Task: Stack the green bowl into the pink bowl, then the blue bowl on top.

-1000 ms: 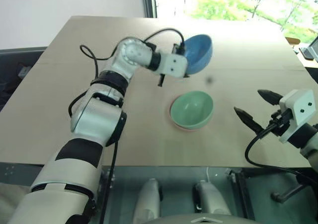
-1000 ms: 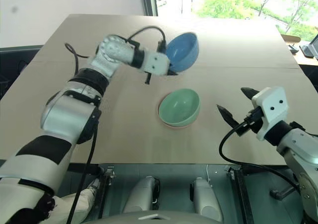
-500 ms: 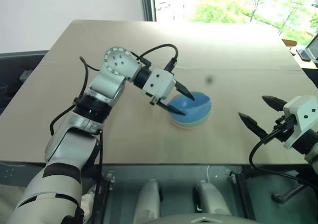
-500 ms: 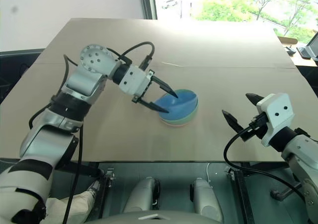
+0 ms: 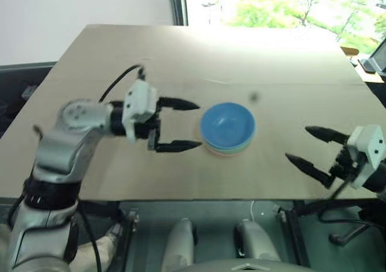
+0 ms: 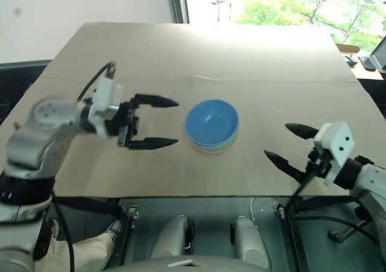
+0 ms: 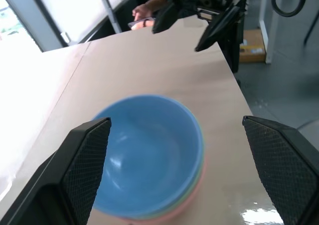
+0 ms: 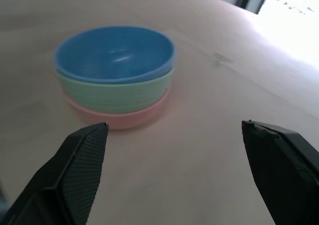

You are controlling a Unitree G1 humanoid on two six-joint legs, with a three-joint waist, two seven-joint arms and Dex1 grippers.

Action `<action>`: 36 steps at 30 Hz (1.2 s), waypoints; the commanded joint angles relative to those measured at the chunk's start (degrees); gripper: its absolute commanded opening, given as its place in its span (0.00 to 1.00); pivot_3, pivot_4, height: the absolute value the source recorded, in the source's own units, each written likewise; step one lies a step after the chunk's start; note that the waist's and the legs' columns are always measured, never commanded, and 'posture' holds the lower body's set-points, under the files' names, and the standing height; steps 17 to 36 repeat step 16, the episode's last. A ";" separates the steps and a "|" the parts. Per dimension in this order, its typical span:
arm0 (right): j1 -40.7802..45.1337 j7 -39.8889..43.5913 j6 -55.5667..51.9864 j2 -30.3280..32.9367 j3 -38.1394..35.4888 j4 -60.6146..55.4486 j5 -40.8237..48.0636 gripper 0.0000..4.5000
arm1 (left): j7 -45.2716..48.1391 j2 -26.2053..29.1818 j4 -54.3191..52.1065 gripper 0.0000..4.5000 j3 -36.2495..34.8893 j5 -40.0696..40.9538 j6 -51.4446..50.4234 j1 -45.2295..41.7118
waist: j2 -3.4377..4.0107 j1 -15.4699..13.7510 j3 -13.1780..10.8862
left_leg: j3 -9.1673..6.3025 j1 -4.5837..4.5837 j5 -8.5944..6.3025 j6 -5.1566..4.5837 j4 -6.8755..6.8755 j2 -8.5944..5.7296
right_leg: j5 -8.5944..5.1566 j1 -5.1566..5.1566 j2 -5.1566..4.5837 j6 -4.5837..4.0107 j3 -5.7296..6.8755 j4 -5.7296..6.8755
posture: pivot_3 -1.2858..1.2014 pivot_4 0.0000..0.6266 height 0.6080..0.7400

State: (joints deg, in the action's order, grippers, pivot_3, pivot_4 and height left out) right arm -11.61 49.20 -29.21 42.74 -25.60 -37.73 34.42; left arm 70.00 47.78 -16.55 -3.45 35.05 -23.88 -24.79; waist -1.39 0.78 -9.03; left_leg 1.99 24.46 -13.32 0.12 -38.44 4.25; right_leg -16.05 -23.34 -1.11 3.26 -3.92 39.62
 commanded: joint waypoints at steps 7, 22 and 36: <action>0.17 14.39 3.31 7.22 -9.46 10.11 6.67 1.00 | -7.87 1.93 -11.66 0.99 -18.11 6.03 -6.42 21.53 | -0.03 -0.08 -0.03 | 0.07 -0.58 -0.01 0.00 0.15 0.01 | -0.02 0.49 -0.01 -0.03 -0.03 -0.11 | 0.52 0.24 1.00; -0.18 16.03 2.97 9.86 -12.03 13.70 6.23 1.00 | -10.15 0.57 -13.77 0.99 -26.60 8.57 -7.32 34.44 | -0.03 -0.14 -0.02 | 0.10 -0.74 -0.01 0.00 0.18 0.04 | -0.13 0.67 -0.03 -0.21 -0.03 -0.28 | 0.52 0.24 1.00; -0.18 16.03 2.97 9.86 -12.03 13.70 6.23 1.00 | -10.15 0.57 -13.77 0.99 -26.60 8.57 -7.32 34.44 | -0.03 -0.14 -0.02 | 0.10 -0.74 -0.01 0.00 0.18 0.04 | -0.13 0.67 -0.03 -0.21 -0.03 -0.28 | 0.52 0.24 1.00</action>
